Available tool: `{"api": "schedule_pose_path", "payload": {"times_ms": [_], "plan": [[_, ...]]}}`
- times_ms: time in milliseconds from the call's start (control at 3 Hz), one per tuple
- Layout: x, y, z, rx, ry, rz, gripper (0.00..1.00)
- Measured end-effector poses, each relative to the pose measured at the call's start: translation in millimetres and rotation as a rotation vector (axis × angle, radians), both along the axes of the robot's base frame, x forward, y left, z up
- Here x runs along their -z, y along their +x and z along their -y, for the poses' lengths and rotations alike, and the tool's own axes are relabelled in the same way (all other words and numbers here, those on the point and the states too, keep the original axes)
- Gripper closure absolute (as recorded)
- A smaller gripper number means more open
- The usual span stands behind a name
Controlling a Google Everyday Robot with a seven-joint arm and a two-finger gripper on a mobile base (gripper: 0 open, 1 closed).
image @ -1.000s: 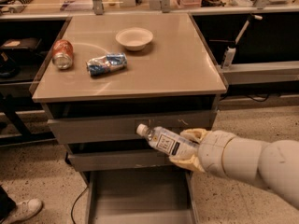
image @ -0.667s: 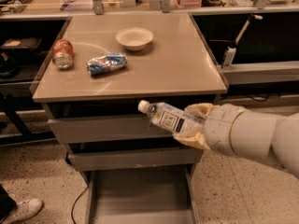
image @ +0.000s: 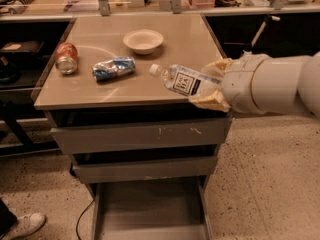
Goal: Pick blue plastic bottle from bottom drawer and place on counter
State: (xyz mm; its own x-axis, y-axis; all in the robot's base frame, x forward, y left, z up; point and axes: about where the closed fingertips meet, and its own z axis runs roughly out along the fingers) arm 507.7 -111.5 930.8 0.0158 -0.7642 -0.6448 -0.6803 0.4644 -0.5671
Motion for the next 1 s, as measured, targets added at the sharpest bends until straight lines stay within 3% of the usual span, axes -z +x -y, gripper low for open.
{"api": "schedule_pose_path", "payload": {"times_ms": [667, 1000], "plan": [[-23, 92, -7, -0.036, 0.045, -0.004, 1.0], [-12, 132, -16, -0.059, 0.067, -0.033, 1.0]]}}
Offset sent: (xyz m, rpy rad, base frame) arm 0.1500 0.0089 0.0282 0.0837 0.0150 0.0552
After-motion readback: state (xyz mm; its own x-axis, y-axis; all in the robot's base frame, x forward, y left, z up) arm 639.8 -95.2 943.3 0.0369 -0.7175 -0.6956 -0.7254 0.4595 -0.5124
